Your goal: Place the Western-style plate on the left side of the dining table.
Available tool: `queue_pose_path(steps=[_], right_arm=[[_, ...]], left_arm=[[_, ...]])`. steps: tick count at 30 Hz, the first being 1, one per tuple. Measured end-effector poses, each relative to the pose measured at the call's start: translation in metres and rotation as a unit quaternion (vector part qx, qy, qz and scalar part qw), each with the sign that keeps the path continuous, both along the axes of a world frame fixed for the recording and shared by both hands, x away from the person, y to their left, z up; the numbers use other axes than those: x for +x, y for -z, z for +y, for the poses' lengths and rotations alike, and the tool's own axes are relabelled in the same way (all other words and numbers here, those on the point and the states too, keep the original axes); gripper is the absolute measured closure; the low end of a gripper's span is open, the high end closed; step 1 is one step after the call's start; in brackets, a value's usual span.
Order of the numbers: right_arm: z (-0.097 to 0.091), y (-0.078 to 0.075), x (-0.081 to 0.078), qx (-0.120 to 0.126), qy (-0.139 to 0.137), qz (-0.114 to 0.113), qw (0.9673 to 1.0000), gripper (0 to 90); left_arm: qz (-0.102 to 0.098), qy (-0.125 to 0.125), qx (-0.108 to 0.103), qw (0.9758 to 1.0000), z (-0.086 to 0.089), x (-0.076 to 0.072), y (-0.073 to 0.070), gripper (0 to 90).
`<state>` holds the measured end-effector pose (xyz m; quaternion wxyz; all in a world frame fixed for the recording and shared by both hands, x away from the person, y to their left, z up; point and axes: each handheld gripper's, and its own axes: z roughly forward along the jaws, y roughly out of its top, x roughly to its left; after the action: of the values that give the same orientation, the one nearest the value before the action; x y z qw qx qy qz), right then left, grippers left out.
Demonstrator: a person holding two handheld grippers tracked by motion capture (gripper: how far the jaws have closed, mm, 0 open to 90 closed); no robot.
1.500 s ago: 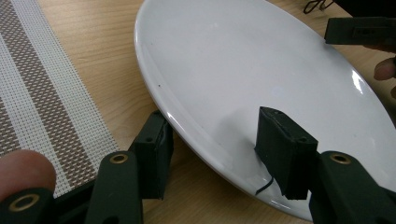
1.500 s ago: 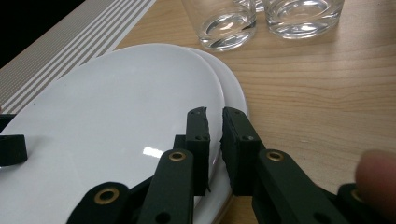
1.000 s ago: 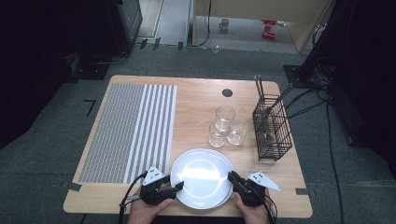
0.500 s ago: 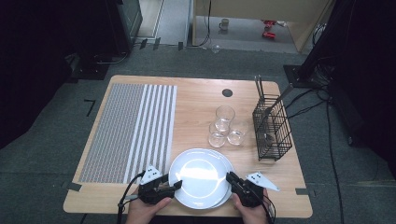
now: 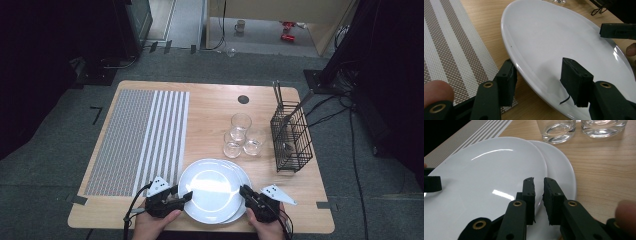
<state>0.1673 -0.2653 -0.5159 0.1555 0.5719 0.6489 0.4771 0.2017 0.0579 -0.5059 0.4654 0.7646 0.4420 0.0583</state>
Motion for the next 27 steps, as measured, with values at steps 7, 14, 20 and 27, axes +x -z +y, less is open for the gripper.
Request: queue_pose_path(steps=[7, 14, 20, 27], right_arm=[[0.0018, 0.0003, 0.0000, 0.001, -0.005, 0.001, 1.0000, 79.4], [0.0037, 0.0016, 0.0006, -0.007, -0.003, 0.002, 1.0000, 77.5], [0.0013, 0.0034, 0.0018, -0.005, 0.010, 0.012, 0.9999, 76.5], [0.0030, 0.0042, 0.0012, -0.001, 0.009, 0.013, 0.9999, 76.3]], left_arm=[[-0.003, -0.003, -0.003, 1.0000, 0.0045, 0.0019, -0.0014, 49.0], [-0.005, -0.007, -0.003, 1.0000, 0.0065, 0.0022, -0.0026, 51.0], [0.000, -0.008, -0.006, 0.9999, 0.0078, 0.0035, -0.0023, 53.6], [0.003, -0.007, -0.005, 1.0000, 0.0075, 0.0035, -0.0013, 54.6]])
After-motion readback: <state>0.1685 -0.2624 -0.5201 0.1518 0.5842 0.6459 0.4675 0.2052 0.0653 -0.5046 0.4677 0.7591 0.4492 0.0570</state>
